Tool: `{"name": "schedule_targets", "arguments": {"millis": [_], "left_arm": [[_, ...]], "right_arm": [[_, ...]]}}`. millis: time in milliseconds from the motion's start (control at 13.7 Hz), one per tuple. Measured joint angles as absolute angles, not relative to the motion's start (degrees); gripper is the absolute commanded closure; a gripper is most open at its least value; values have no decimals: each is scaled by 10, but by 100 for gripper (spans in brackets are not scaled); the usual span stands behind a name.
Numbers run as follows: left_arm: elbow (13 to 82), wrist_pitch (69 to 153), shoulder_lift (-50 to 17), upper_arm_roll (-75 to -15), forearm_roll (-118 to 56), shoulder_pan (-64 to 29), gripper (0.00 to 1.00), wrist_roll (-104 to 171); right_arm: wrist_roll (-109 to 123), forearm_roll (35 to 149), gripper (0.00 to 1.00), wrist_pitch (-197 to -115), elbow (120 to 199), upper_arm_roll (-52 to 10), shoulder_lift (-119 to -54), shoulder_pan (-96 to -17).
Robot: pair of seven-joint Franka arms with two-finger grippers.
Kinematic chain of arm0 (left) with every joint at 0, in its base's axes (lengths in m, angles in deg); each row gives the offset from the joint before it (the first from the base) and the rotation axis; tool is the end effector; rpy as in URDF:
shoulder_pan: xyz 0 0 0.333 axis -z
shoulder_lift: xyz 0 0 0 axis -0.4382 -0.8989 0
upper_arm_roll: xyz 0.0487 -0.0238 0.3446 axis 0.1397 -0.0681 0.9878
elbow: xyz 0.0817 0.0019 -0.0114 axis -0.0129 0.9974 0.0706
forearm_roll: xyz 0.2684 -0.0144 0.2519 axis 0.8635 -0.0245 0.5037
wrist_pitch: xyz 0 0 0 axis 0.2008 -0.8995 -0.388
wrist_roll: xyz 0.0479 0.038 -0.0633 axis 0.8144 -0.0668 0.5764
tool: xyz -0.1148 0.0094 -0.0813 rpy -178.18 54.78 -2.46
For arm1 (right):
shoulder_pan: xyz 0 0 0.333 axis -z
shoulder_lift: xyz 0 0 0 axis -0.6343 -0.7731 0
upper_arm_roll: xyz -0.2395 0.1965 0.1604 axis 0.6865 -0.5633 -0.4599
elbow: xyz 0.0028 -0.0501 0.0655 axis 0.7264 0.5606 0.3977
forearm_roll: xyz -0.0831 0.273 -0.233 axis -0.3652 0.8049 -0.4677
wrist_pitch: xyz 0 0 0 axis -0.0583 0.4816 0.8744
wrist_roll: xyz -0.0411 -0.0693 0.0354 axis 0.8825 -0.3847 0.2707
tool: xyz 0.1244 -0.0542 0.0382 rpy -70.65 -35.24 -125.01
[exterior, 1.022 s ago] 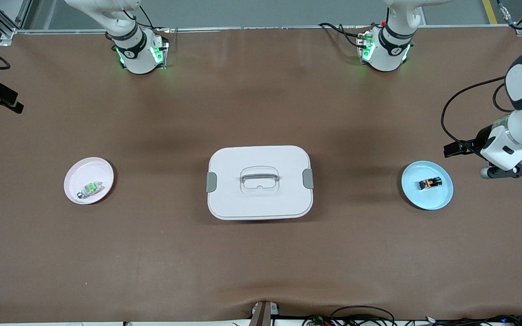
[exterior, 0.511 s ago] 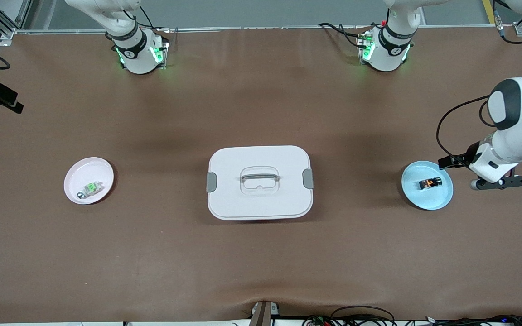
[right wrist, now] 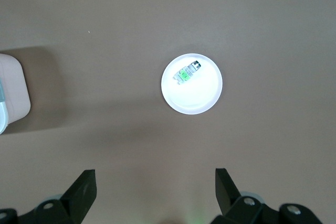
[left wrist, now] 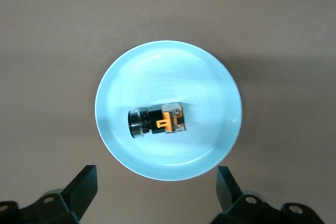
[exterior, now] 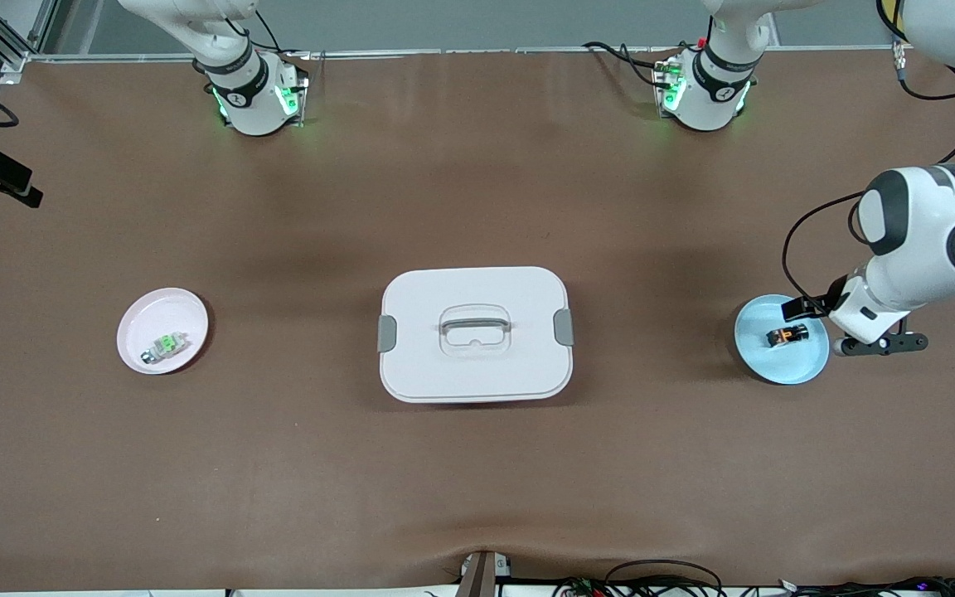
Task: Transfer orange switch to right arm and place
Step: 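Lower the left gripper and grasp the black-orange switch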
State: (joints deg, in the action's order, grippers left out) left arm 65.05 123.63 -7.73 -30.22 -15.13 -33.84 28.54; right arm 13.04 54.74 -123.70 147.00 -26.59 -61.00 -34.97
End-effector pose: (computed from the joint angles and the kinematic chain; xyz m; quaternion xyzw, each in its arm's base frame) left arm 0.5719 0.0538 0.3101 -0.9986 -0.0147 0.0371 0.0359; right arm 0.5049 -0.0393 0.6562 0.9988 -0.0468 -0.0142 0.0008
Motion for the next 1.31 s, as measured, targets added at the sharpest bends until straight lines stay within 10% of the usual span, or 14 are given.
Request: {"name": "schedule_targets", "arguments": {"millis": [1314], "left_arm": [[668, 1373, -165, -307, -130, -355, 0, 285]], "right_arm": [[130, 547, 0, -1237, 1470, -266, -610, -350]]}}
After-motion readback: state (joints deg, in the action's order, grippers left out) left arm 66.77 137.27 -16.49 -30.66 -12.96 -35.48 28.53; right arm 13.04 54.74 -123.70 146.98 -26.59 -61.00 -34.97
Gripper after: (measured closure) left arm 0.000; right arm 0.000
